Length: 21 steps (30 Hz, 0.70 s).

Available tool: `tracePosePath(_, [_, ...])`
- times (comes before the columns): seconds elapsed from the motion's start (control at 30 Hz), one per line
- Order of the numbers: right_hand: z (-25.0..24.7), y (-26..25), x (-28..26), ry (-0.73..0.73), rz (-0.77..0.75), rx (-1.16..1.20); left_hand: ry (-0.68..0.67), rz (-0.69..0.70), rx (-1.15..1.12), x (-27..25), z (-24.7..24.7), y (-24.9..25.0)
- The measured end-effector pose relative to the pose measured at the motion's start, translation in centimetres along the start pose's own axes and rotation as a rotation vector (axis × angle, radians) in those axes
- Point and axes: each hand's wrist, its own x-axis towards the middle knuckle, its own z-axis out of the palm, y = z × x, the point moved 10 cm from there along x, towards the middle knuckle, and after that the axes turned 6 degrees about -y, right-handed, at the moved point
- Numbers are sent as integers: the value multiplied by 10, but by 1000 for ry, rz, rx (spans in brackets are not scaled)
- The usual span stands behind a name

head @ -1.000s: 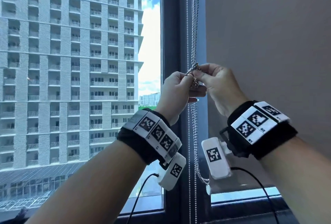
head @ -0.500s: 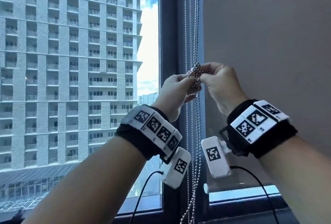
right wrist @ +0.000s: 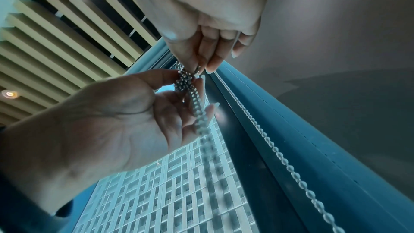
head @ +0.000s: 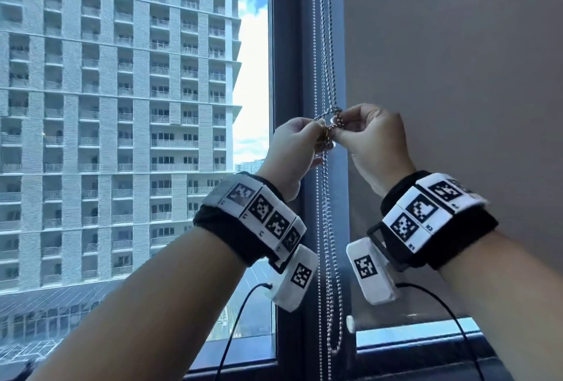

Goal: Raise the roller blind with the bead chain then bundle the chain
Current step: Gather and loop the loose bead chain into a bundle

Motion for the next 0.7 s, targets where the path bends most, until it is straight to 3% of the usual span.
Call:
tracePosePath(0.13, [4, -3, -3, -22, -39, -51, 10, 62, 76, -3, -3, 2])
tracePosePath(0.33, [0, -9, -8, 19, -123, -183, -5, 25, -58, -4, -4, -11])
tracePosePath(0.47, [-3, -14, -8, 35, -135, -246, 12, 95, 27, -6, -2, -5])
tracePosePath(0.7, [-6, -26, -11, 10, -222, -311, -133, 120, 89, -8, 7, 6])
